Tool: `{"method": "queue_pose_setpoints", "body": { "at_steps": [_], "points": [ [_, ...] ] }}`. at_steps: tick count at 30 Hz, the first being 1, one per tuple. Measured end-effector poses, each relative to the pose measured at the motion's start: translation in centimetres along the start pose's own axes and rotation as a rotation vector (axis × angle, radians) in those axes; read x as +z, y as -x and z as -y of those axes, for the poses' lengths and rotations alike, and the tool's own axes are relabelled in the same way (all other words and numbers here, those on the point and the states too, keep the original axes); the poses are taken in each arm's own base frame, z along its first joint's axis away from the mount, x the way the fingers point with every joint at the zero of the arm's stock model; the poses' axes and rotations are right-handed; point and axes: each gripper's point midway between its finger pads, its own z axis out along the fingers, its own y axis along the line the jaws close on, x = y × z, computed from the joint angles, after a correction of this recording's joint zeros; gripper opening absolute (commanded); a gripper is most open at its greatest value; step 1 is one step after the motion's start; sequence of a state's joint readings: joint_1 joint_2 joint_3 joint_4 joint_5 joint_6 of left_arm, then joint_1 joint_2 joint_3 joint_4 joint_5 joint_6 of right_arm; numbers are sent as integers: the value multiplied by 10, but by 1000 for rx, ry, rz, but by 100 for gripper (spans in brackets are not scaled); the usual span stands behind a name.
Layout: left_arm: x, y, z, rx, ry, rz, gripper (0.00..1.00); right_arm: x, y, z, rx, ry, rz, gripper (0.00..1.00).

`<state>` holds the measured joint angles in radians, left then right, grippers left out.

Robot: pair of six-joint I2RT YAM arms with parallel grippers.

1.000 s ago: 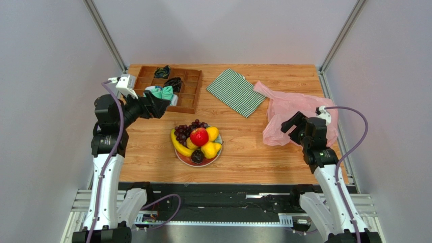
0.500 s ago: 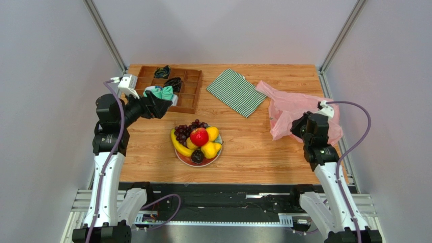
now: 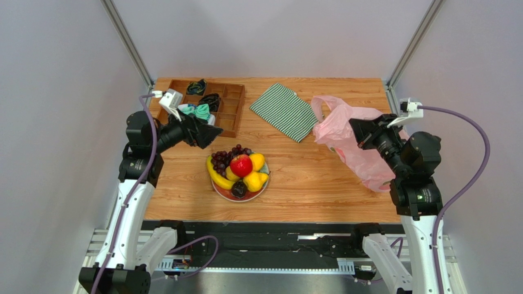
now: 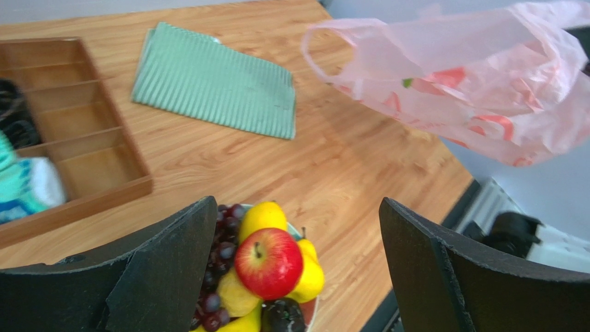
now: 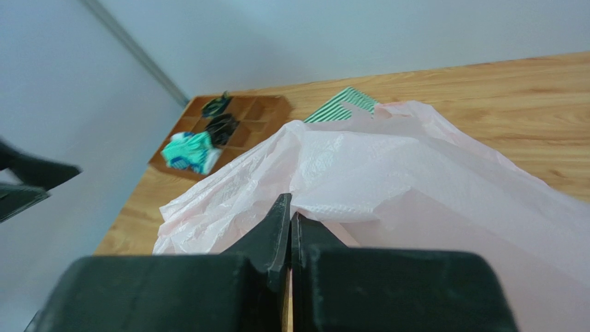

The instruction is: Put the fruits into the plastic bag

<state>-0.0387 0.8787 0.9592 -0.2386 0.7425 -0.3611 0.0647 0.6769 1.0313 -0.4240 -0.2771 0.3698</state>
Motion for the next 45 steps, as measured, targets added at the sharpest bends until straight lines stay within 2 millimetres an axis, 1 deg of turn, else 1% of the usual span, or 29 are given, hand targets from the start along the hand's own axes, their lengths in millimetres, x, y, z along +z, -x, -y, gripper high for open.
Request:
{"method": "queue_pose_setpoints", "body": {
  "at_steps": [3,5,8,11,15,18,20,23,25,28,31,34,36,40,42,45],
  "points": [
    [12,-9,26,15,-126,-39,97,0,-5,-28,4,149,-78,0],
    [20,-16,41,12,-204,-70,97,-2,-12,-48,12,266,-141,0],
    [30,-24,55,-4,-285,-108,97,-9,-21,-67,33,397,-212,0],
    [39,-34,61,-36,-324,-146,97,-20,-27,-85,51,510,-264,0],
    [46,-37,54,-55,-291,-154,97,-32,-25,-101,46,615,-280,0],
    [46,-39,45,-51,-232,-154,97,-38,-22,-108,48,659,-277,0],
    [44,-44,34,-41,-165,-165,98,-40,-20,-111,50,677,-269,0],
    [37,-47,26,-11,-97,-169,99,-41,-22,-112,63,689,-269,0],
    [28,-44,27,29,-80,-153,99,-41,-22,-113,73,692,-269,0],
    [17,-39,35,68,-90,-123,99,-38,-21,-113,87,693,-269,0],
    [11,-44,37,73,-96,-119,99,-37,-20,-113,93,694,-267,0],
    [14,-54,32,49,-83,-152,99,-36,-19,-113,99,695,-265,0],
    [20,-64,23,21,-60,-191,99,-36,-18,-114,97,698,-259,0],
    [35,-94,-1,-62,-2,-309,98,-36,-16,-115,92,702,-250,0],
    [40,-108,-10,-100,19,-362,97,-36,-16,-115,92,704,-249,0],
    [43,-118,-18,-126,46,-397,96,-36,-16,-115,95,705,-251,0]
  ]
}}
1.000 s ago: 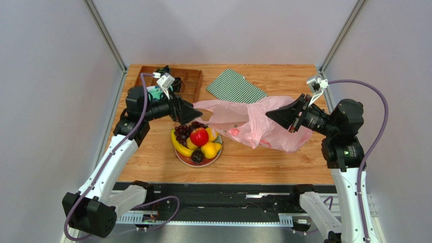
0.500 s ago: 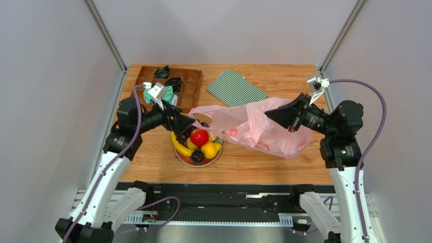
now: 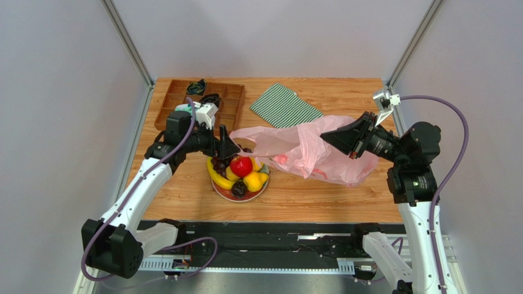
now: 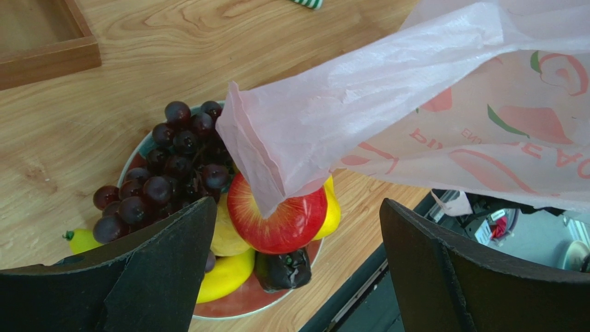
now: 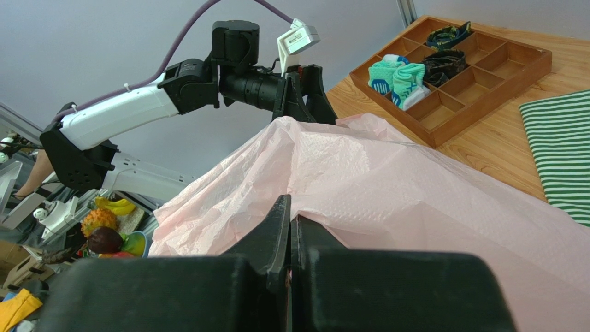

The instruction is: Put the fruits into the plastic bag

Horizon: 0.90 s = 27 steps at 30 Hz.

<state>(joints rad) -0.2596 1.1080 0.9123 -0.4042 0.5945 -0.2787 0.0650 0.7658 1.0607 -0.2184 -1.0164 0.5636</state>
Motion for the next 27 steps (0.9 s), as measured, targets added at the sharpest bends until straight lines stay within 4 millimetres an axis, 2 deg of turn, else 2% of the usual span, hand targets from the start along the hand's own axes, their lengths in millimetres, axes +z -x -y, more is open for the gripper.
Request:
{"method": "queue_pose_setpoints", "body": {
  "at_steps": [5,8,11,14,15,18,22,23,25,27],
  "points": [
    [2,8,-6,-7,33,4,93,0,0,-2,7,7,-1,0],
    [9,18,-8,-15,37,-7,85,0,1,-3,6,9,1,0],
    [18,18,-11,-36,27,-28,66,-1,1,-4,4,12,4,0],
    [26,12,-14,-66,12,-60,40,-2,2,-7,4,14,8,0],
    [27,11,-14,-70,7,-66,25,-3,2,-8,1,15,10,0],
    [28,11,-12,-74,-6,-73,0,-5,2,-13,-14,16,19,0],
    [24,17,-7,-62,-18,-47,0,-6,0,-5,-15,-25,35,3],
    [22,20,-4,-56,-21,-34,0,-6,0,0,-7,-44,37,7],
    [15,29,3,-42,-30,1,0,-4,-2,24,28,-151,45,35],
    [7,40,11,-27,-40,40,0,-6,-6,58,80,-311,53,64]
  ]
}}
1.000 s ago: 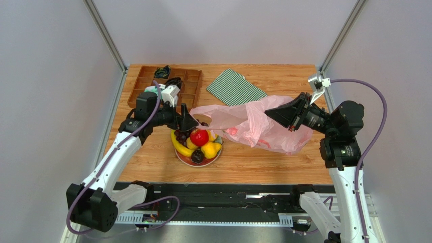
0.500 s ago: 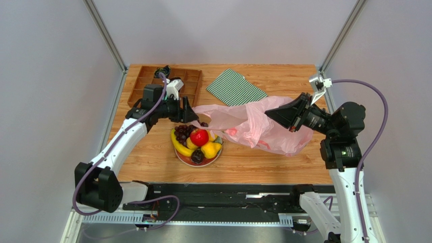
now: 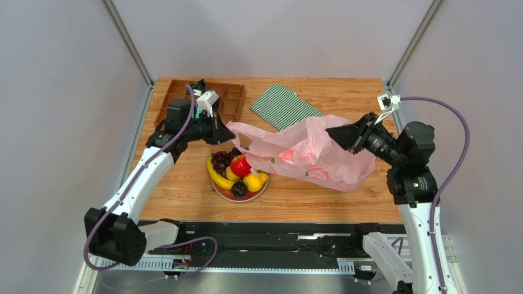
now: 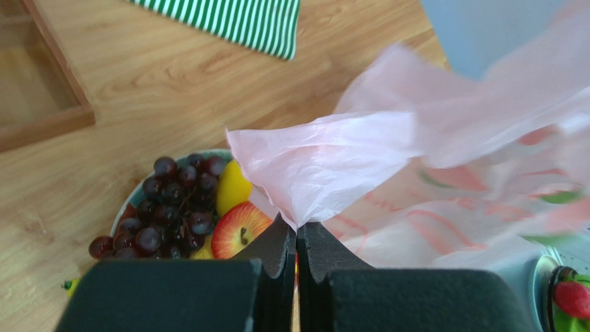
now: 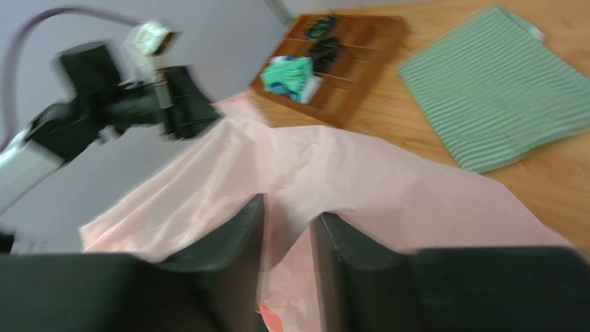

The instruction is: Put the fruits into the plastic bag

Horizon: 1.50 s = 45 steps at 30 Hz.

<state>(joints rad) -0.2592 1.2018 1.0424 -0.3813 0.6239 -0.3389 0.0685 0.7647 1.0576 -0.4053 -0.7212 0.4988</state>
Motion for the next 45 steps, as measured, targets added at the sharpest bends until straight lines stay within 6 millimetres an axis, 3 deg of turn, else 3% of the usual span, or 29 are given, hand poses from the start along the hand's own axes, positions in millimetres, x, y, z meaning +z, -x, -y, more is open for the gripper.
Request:
{"method": "queue_pose_setpoints", "body": {
  "at_steps": [4,6,8,13,19,24,28,32,34,39,45],
  "points": [
    [-13,32,26,42,-52,97,0,-3,-10,74,51,-367,-11,82],
    [-15,43,38,60,-85,123,0,-12,-17,92,58,-473,-23,86],
    [-12,50,50,72,-118,130,0,-21,-17,96,49,-522,-10,89],
    [7,50,60,60,-164,82,0,-41,9,78,-10,-545,97,90],
    [16,46,55,47,-155,56,0,-63,58,29,-105,-461,281,88],
    [16,46,54,55,-152,57,0,-48,70,8,-97,-346,297,84],
    [16,46,52,66,-147,59,0,0,39,-12,-69,-224,144,85],
    [16,45,50,71,-135,56,0,50,-20,-43,-101,-136,-59,82],
    [16,44,49,71,-129,53,0,65,-44,-48,-117,-136,-129,81],
    [14,44,47,77,-116,54,0,72,-72,-62,-137,-130,-189,76],
    [14,42,44,79,-100,50,0,64,-110,-104,-181,-29,-268,70]
  ]
}}
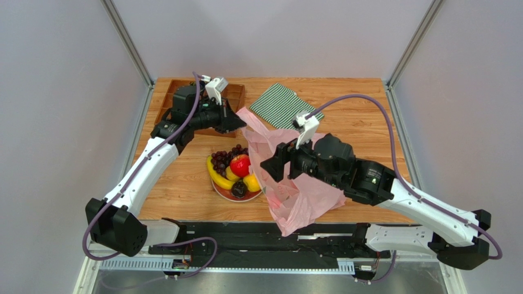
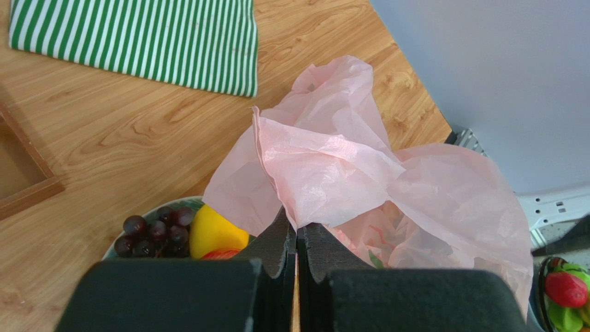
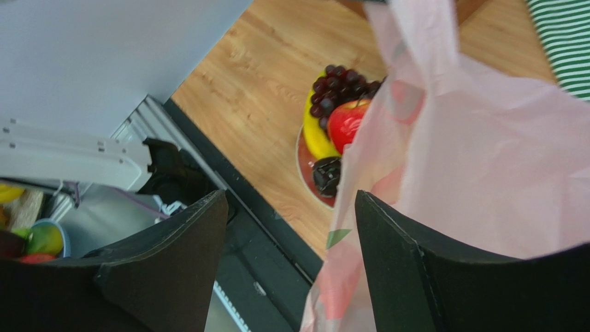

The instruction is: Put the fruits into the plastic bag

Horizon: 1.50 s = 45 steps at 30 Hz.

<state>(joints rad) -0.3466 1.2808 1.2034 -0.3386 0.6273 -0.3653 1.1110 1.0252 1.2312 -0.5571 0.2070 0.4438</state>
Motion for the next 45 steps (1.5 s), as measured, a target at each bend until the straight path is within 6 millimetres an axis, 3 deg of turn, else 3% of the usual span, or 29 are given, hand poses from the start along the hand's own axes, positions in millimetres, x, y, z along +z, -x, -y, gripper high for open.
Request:
{"method": "queue_pose_setpoints", "body": {
  "at_steps": [5,10,13,18,24,26,31,36,45],
  "points": [
    [-1,-2,-1,-2,4,-9,0,22,-37,-23,-47,30,-118,64],
    [-2,-4,-1,-3,9,-15,0,49,-83,-11,-70,-72,-256,67],
    [-3,-4,-1,-2,11,-15,0,47,-94,16,-82,-227,-277,75],
    [-9,-2,3,11,18,-2,0,25,-90,75,-131,-531,-241,80],
    [-20,5,7,54,41,34,0,-8,-98,146,-170,-836,-254,100],
    [-24,7,5,70,64,43,0,-25,-104,169,-191,-933,-291,100],
    [-30,7,-6,84,140,47,0,-60,-105,196,-175,-1039,-307,100],
    [-33,8,-3,90,126,53,0,-77,-99,198,-103,-989,-249,100],
    [-28,5,13,90,42,37,0,-38,-79,149,1,-659,-161,97]
  ]
}}
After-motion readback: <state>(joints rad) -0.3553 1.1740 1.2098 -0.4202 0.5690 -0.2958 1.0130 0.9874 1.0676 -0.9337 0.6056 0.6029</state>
